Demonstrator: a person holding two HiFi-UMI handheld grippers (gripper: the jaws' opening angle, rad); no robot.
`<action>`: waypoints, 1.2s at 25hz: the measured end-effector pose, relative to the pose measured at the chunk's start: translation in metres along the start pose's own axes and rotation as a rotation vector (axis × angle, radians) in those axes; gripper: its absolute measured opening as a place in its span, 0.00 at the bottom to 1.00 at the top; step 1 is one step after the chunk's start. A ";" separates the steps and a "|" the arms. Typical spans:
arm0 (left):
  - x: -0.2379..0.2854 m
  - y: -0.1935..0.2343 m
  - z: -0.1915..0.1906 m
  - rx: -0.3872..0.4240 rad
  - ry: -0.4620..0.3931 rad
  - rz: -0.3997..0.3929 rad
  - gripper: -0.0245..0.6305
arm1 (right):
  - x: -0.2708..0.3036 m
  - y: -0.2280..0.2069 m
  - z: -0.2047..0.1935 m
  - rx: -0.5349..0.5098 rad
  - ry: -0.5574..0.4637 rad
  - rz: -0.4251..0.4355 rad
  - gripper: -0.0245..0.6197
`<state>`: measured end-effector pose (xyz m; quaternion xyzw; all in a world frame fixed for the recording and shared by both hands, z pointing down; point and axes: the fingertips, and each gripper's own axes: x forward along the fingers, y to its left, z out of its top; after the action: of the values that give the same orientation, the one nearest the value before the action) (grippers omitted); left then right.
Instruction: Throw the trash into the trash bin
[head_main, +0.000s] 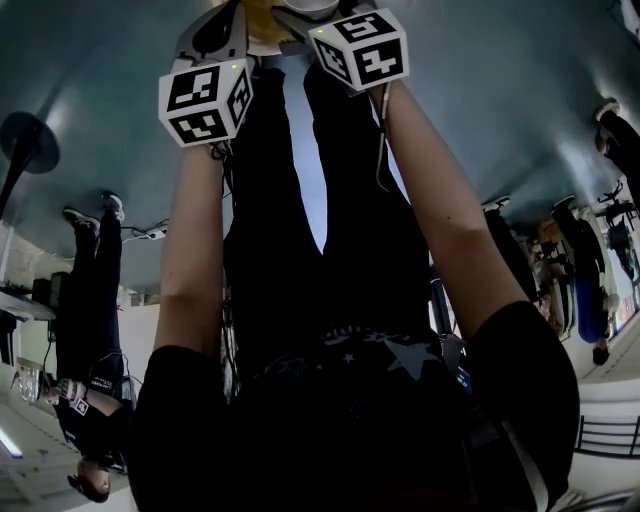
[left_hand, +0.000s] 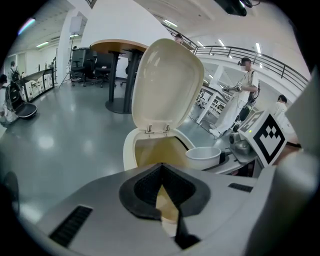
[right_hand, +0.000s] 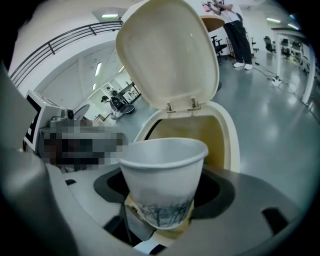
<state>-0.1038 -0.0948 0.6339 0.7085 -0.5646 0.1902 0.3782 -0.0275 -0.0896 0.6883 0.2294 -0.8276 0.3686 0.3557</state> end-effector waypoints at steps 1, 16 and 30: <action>-0.001 0.002 0.000 0.001 0.001 0.001 0.05 | 0.001 0.001 -0.001 -0.001 0.003 0.004 0.55; -0.006 -0.007 0.011 0.028 -0.006 -0.019 0.05 | -0.007 0.006 0.005 0.012 0.002 -0.015 0.68; -0.030 -0.011 0.045 0.078 -0.034 -0.046 0.05 | -0.026 0.032 0.034 0.055 -0.014 0.008 0.68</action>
<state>-0.1092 -0.1077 0.5806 0.7386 -0.5467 0.1911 0.3451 -0.0456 -0.0926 0.6383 0.2385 -0.8205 0.3910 0.3419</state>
